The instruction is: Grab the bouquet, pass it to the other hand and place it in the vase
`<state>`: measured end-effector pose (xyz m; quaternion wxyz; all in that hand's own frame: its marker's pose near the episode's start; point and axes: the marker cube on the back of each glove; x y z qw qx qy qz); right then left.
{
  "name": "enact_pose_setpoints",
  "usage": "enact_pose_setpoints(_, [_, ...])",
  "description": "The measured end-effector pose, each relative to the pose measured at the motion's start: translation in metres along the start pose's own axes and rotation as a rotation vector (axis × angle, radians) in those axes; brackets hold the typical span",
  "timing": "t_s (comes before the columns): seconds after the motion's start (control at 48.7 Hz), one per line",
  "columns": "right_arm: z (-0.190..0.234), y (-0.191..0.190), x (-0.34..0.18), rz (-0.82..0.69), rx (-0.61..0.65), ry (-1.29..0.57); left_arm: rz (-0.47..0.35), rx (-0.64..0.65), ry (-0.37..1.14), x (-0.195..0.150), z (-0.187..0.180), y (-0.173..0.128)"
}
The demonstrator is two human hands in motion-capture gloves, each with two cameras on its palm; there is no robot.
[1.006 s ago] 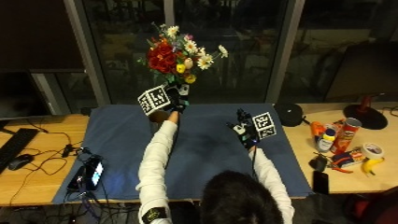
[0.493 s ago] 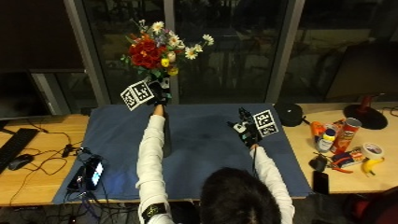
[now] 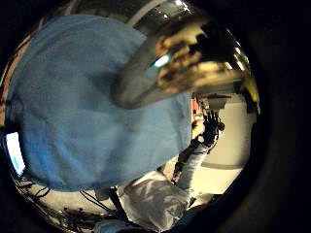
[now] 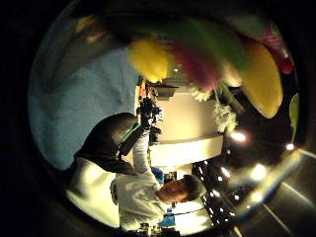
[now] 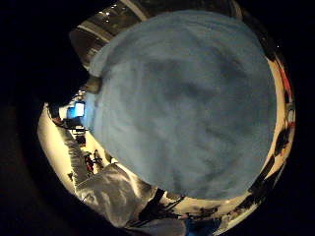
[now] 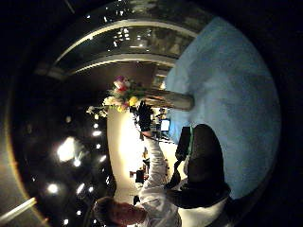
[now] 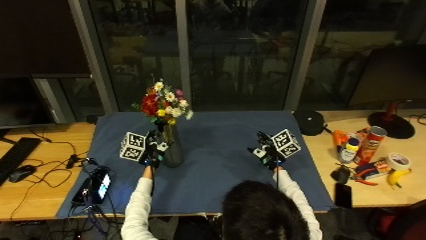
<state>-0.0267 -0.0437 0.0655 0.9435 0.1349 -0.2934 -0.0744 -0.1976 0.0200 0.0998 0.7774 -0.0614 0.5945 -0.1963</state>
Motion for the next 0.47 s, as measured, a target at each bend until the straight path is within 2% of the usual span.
enact_pose_setpoints(0.041, [0.001,0.005,0.007,0.009,0.013,0.023,0.006,0.026,-0.035,-0.01,0.001,0.011])
enact_pose_setpoints(0.144, [0.001,0.017,0.01,-0.115,0.002,-0.066,0.007,0.048,-0.086,-0.029,0.005,0.025])
enact_pose_setpoints(0.226, [-0.001,0.03,0.013,-0.001,-0.025,-0.078,0.005,0.048,-0.084,-0.043,0.007,0.028])
enact_pose_setpoints(0.308, [-0.003,0.026,0.027,0.081,0.027,0.037,0.017,0.062,-0.086,-0.048,0.006,0.031])
enact_pose_setpoints(0.411, [0.003,0.015,0.035,0.003,0.057,0.059,0.029,0.066,-0.079,-0.058,0.003,0.035])
enact_pose_setpoints(0.472, [0.008,0.014,0.032,0.014,0.029,0.047,0.06,0.112,-0.09,-0.061,-0.004,0.038])
